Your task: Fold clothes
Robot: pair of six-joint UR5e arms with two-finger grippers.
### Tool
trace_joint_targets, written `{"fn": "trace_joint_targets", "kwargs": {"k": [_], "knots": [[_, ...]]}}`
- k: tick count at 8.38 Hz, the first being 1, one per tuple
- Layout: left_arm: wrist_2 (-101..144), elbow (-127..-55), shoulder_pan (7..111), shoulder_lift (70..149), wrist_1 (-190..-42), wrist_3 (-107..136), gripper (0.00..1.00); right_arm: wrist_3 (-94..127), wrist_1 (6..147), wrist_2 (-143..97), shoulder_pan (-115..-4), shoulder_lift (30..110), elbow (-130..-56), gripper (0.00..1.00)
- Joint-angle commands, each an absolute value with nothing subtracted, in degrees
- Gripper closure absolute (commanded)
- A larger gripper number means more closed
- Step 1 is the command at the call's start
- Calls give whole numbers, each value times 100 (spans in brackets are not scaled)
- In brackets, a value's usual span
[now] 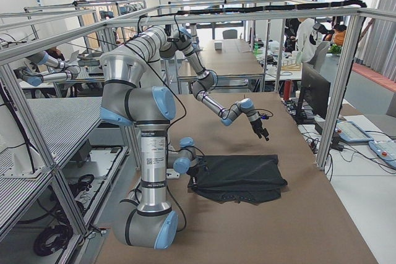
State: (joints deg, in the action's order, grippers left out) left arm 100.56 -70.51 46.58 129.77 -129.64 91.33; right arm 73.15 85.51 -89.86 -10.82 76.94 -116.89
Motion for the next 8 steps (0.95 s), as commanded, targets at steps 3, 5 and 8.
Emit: {"fn": "trace_joint_targets", "kwargs": {"k": [3,5,8], "knots": [[10055,-7084,4667,12964,-12964,9167,6,7568,8604,-9026,-1229,7647,-12007,5],[10089,-7110,4667,12964,-12964,9176,6,6659,8744,-9122,-1747,7235,-11832,5],[10134,-8039,4667,12237,-12929,9176,6,6207,8947,-9097,-1889,6618,-11049,5]]}}
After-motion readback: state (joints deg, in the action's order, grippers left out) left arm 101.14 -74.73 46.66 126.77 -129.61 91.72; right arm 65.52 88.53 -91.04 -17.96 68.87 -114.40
